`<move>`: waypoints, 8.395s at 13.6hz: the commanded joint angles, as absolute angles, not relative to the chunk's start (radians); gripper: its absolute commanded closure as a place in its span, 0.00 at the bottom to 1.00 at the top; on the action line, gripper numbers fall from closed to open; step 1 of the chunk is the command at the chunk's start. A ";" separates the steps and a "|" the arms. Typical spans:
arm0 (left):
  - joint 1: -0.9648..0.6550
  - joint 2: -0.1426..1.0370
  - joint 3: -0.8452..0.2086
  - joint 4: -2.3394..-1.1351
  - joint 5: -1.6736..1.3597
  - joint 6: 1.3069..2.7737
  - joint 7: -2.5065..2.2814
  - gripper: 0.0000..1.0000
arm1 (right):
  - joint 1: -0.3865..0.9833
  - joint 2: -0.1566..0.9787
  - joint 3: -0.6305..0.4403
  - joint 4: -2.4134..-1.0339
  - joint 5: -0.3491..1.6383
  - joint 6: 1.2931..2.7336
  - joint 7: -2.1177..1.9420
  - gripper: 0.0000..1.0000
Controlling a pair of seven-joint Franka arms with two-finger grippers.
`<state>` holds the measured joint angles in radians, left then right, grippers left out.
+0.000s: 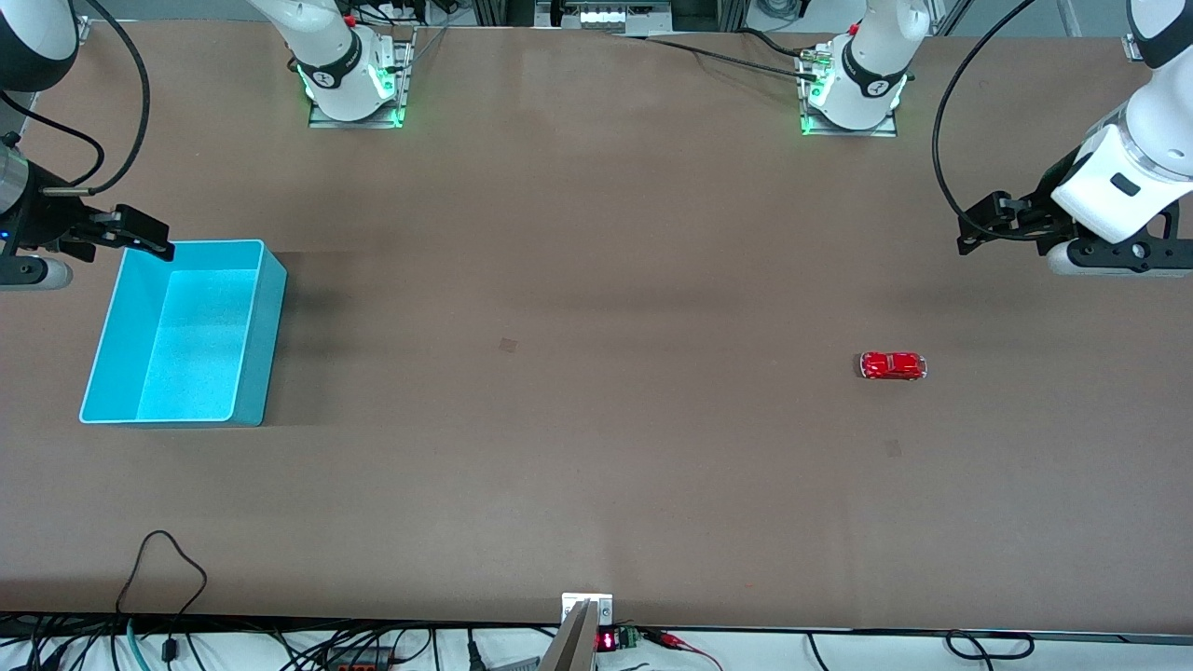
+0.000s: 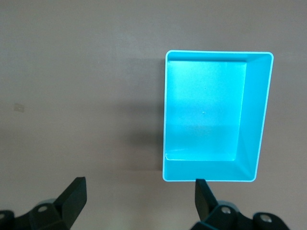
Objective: Wind red beetle toy and store in blue box
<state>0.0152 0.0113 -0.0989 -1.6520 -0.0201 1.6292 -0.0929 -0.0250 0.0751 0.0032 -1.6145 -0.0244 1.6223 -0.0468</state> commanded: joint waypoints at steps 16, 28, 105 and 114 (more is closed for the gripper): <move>0.009 0.023 -0.101 -1.624 -0.038 1.487 -0.167 0.00 | -0.034 0.075 0.008 -1.618 -0.018 1.626 -0.057 0.00; -0.037 0.075 -0.100 -1.626 -0.025 1.315 -0.083 0.00 | -0.018 0.155 0.009 -1.620 -0.025 1.615 -0.075 0.00; 0.340 0.520 -0.094 -2.025 0.138 2.493 1.768 0.78 | 0.061 0.235 0.009 -1.534 -0.032 1.594 -0.003 0.00; 0.399 0.561 -0.094 -1.987 0.138 2.494 1.827 0.78 | 0.095 0.235 0.009 -1.534 -0.032 1.580 0.005 0.00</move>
<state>0.3800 0.5073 -0.0897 -2.0117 0.1230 2.4940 1.8047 0.0794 0.2389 0.0108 -1.5373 -0.0321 1.5946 0.0127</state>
